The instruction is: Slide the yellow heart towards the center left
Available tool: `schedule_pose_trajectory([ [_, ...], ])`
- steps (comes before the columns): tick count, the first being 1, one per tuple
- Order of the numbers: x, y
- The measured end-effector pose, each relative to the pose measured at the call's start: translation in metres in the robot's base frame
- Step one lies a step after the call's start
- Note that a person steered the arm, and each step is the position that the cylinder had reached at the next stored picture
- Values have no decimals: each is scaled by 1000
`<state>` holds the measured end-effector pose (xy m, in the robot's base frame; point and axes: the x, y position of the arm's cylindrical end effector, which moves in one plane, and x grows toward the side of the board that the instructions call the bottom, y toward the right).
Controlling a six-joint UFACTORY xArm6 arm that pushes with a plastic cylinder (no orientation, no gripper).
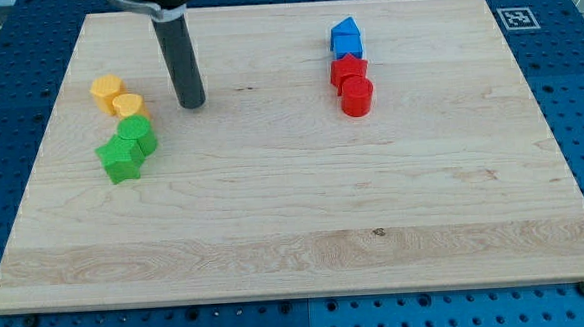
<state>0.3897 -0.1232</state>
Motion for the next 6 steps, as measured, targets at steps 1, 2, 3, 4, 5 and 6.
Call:
schedule_pose_trajectory([
  [1, 18, -17],
  [2, 18, -37],
  [3, 18, -52],
  [4, 18, -63],
  [5, 18, -60],
  [6, 19, -19],
])
